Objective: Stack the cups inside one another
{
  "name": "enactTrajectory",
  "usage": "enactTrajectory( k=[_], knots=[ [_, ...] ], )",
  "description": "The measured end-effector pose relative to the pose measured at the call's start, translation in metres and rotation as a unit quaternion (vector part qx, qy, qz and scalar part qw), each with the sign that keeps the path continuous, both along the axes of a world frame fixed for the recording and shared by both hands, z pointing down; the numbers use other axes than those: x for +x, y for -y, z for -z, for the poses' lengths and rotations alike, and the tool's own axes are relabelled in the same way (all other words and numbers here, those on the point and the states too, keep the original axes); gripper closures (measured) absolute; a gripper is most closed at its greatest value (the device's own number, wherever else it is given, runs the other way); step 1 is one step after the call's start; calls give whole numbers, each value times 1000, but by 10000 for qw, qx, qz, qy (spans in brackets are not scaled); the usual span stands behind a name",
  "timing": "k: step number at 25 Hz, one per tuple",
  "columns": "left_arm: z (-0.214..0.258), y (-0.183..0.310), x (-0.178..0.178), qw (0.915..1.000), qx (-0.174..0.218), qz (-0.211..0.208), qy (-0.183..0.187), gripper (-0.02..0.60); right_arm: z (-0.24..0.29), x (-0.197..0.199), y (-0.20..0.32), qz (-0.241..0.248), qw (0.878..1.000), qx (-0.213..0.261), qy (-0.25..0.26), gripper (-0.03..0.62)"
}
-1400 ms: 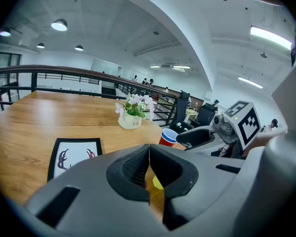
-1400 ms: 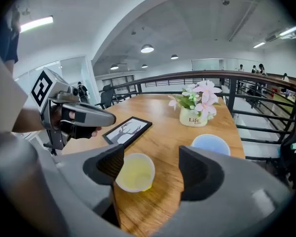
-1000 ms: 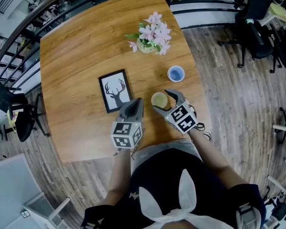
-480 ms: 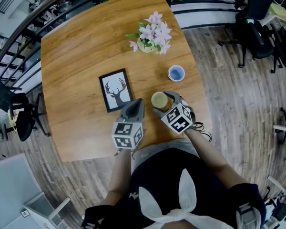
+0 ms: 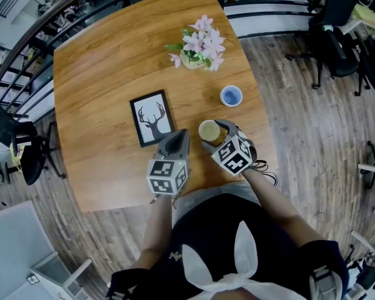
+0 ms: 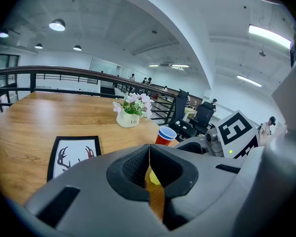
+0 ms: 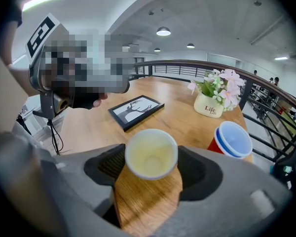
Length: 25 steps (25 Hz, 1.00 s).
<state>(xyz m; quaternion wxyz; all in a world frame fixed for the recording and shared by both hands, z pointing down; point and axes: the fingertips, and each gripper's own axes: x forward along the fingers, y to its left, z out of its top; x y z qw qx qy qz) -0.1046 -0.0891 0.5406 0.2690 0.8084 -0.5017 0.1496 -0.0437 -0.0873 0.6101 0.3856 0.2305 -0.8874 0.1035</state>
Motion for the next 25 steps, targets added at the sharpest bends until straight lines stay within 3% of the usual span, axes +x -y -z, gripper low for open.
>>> enactTrajectory(
  k=[9, 25],
  knots=[
    [-1, 0, -1, 10000, 5, 11, -18, 563, 14, -1, 5, 59, 9999, 72, 72, 266],
    [5, 0, -1, 10000, 53, -1, -59, 563, 94, 8, 34, -325, 9968, 461, 562, 266]
  ],
)
